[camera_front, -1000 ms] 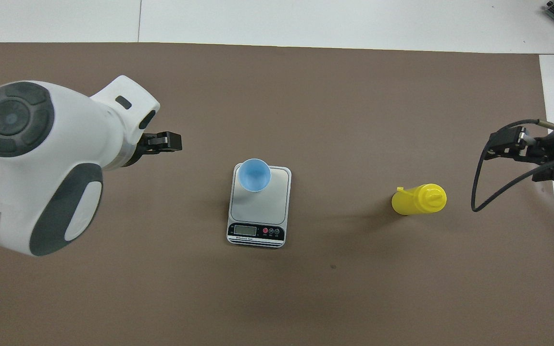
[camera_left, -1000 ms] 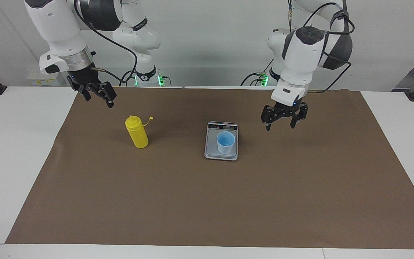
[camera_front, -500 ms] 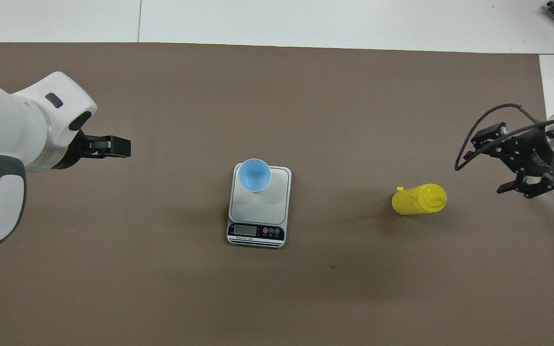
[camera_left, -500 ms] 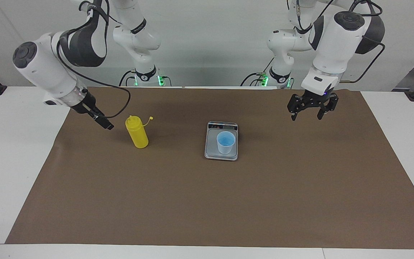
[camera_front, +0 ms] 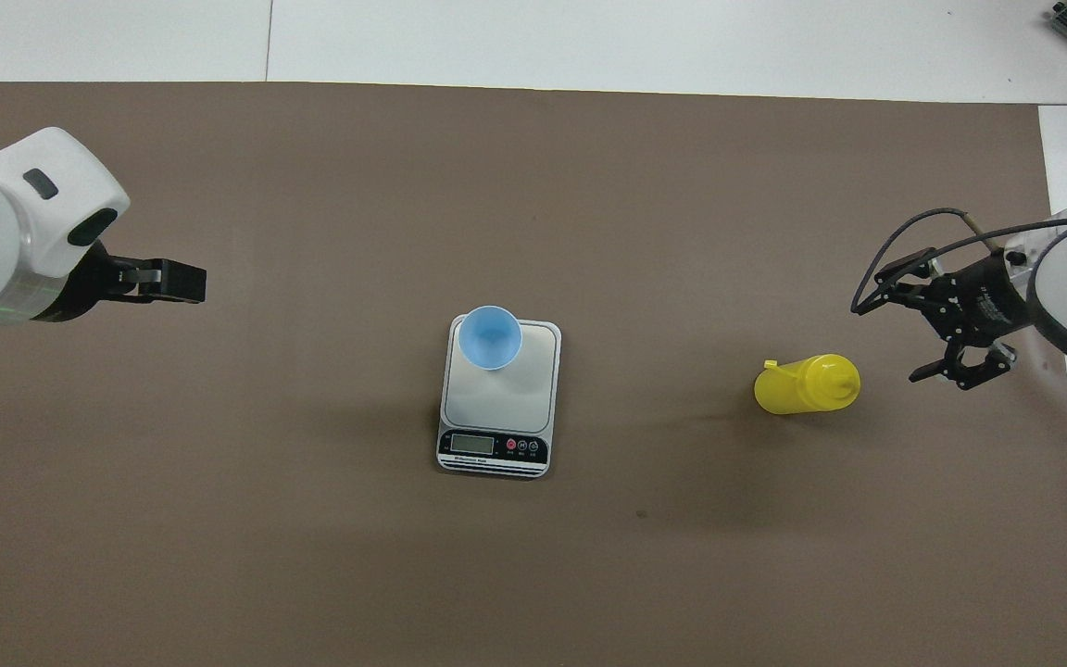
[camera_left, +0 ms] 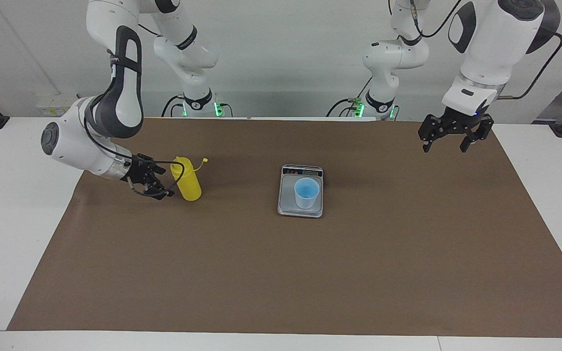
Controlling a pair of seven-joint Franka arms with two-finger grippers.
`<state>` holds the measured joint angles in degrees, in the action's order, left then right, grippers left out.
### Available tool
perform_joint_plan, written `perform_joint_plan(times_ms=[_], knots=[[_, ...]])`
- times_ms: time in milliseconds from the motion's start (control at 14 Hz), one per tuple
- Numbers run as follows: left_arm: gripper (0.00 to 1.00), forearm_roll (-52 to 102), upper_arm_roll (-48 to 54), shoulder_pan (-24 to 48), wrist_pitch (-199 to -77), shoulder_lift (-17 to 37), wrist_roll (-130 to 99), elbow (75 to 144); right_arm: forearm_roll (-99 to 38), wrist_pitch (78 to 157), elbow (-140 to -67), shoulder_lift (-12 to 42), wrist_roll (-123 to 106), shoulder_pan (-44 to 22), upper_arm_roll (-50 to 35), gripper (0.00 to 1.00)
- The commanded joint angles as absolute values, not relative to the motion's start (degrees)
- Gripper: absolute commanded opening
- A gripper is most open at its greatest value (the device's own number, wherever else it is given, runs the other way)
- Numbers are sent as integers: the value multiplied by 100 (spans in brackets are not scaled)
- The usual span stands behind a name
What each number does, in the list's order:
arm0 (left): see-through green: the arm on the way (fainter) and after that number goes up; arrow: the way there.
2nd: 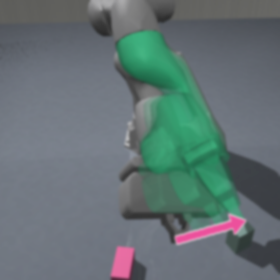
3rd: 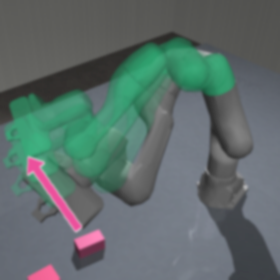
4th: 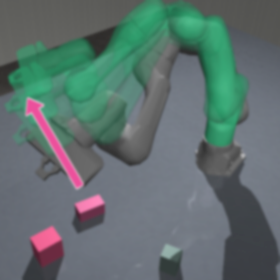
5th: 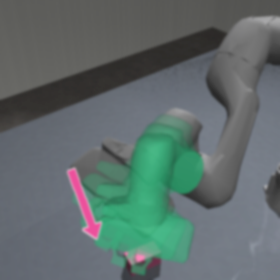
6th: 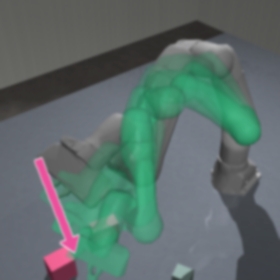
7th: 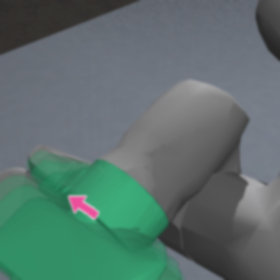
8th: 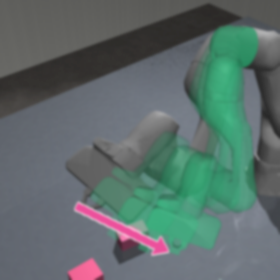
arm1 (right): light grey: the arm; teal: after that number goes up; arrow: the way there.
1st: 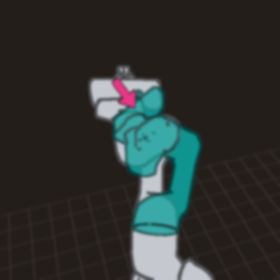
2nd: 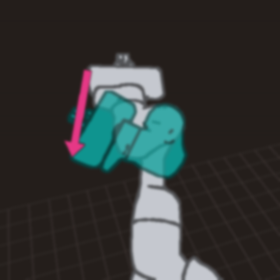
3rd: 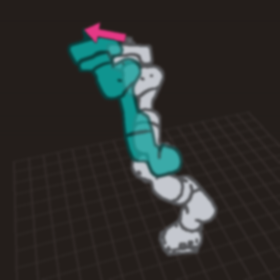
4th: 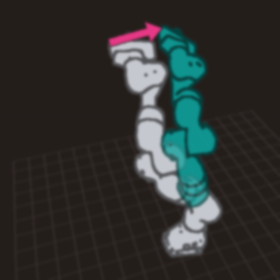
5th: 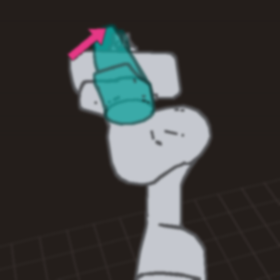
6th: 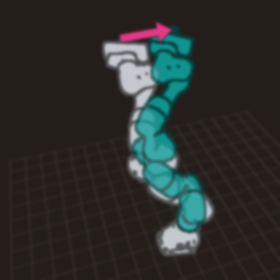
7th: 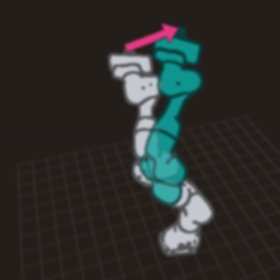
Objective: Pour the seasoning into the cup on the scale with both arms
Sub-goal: 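Reach the right gripper down to the yellow bottle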
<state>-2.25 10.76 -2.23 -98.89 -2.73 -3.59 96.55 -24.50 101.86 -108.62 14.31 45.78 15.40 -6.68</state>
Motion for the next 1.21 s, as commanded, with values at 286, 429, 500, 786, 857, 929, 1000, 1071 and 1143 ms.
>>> perform_joint_plan(times_ms=[286,429,500,786,857,929,1000,1071,1143], knots=[[100,219,1107,-554,-9624,-369,9,9817,-3330,10537,-11680,1301,4685,1582,-694,100],[100,351,1099,-615,-9624,-369,17,9809,-3436,10722,-11768,1283,4685,1573,-703,98],[100,395,1107,-711,-9615,-378,26,9817,-3445,10714,-11769,1283,4685,1573,-703,80],[100,378,1090,-712,-9406,-352,53,9625,-3779,10757,-11751,1274,5324,1573,-694,10],[100,326,1090,-729,-9178,-282,61,9407,-3797,10793,-11707,1266,5474,1521,-703,9],[100,169,1099,-712,-9097,-229,70,9256,-3788,10880,-11655,1240,5719,1468,-703,8],[100,89,1099,-712,-9088,-194,79,9220,-3788,10985,-11576,1204,6017,1372,-721,7],[100,88,1099,-712,-9079,-193,79,9211,-3779,11117,-11540,1108,6290,1206,-712,7],[100,70,1090,-703,-9088,-193,79,9211,-3762,11301,-11436,1055,6589,1030,-712,7]])
